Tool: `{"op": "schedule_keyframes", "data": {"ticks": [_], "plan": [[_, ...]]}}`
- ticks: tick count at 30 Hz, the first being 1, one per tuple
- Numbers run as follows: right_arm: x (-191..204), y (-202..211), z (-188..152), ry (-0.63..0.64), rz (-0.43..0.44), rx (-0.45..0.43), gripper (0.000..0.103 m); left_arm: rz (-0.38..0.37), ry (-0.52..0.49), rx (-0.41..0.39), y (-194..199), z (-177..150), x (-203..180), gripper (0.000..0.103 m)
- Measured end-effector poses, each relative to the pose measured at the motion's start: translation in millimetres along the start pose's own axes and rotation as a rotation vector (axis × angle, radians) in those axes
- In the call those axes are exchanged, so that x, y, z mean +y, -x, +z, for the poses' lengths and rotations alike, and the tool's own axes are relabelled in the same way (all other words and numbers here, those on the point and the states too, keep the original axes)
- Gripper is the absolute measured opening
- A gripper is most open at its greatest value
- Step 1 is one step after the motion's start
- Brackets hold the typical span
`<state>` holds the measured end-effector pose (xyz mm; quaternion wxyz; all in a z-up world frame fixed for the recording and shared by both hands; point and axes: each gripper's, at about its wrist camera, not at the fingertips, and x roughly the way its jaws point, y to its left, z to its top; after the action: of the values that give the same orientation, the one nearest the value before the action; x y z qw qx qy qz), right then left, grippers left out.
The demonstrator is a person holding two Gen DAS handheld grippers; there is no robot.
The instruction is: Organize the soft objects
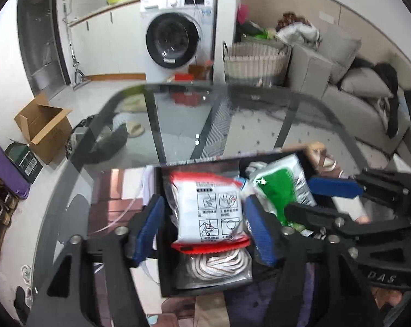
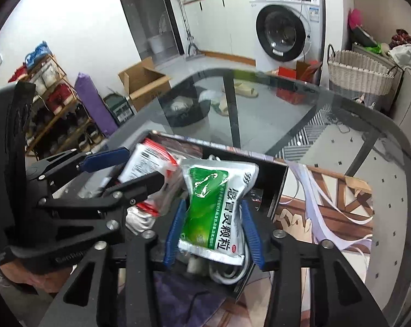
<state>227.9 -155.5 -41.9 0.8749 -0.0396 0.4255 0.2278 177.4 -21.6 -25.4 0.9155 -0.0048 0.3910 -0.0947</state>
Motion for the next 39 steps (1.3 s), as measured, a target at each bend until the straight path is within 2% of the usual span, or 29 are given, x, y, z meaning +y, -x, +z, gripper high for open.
{"op": "schedule_keyframes", "data": {"ticks": [2, 4, 6, 7, 8, 10, 12, 15, 19, 23, 29, 31, 39], "plan": [[5.9, 13.2, -0.5, 0.011, -0.001, -0.032, 0.051, 0.013, 0.002, -0.039, 14.4, 0.9, 0.7, 0.071], [14.2, 28.8, -2.7, 0.027, -0.022, -0.068, 0.054, 0.073, -0.013, -0.099, 31.4, -0.1, -1.8, 0.078], [21.7, 46.6, -6.1, 0.037, -0.058, -0.119, 0.069, 0.111, -0.016, -0.179, 52.9, -4.8, -3.5, 0.082], [25.6, 61.3, -9.8, 0.039, -0.072, -0.183, 0.075, 0.13, -0.017, -0.215, 62.4, -7.1, -3.5, 0.087], [27.4, 71.0, -11.7, 0.039, -0.076, -0.22, 0.087, 0.169, -0.014, -0.269, 76.1, -10.9, -4.2, 0.093], [36.1, 95.0, -21.1, 0.051, -0.104, -0.324, 0.089, 0.196, -0.017, -0.338, 91.7, -15.1, -1.8, 0.1], [45.0, 109.6, -28.7, 0.079, -0.109, -0.379, 0.089, 0.212, -0.039, -0.437, 113.1, -26.7, -3.5, 0.102], [58.7, 125.6, -47.6, 0.121, -0.139, -0.44, 0.091, 0.228, -0.076, -0.504, 130.1, -43.0, -5.2, 0.103], [66.0, 140.0, -75.5, 0.101, -0.141, -0.488, 0.098, 0.219, -0.097, -0.533, 140.6, -62.3, -4.9, 0.103], [73.8, 152.0, -101.7, 0.113, -0.14, -0.528, 0.098, 0.159, -0.054, -0.491, 146.9, -80.9, 0.2, 0.103], [66.9, 156.3, -136.1, 0.044, -0.128, -0.536, 0.099, 0.098, 0.018, -0.441, 150.5, -104.4, 4.7, 0.103], [65.1, 154.8, -140.8, 0.048, -0.148, -0.529, 0.099, 0.101, 0.012, -0.441, 150.1, -107.7, 2.3, 0.103], [51.8, 161.0, -136.6, -0.007, -0.137, -0.558, 0.099, 0.109, 0.021, -0.458, 151.7, -112.1, -1.9, 0.103]]}}
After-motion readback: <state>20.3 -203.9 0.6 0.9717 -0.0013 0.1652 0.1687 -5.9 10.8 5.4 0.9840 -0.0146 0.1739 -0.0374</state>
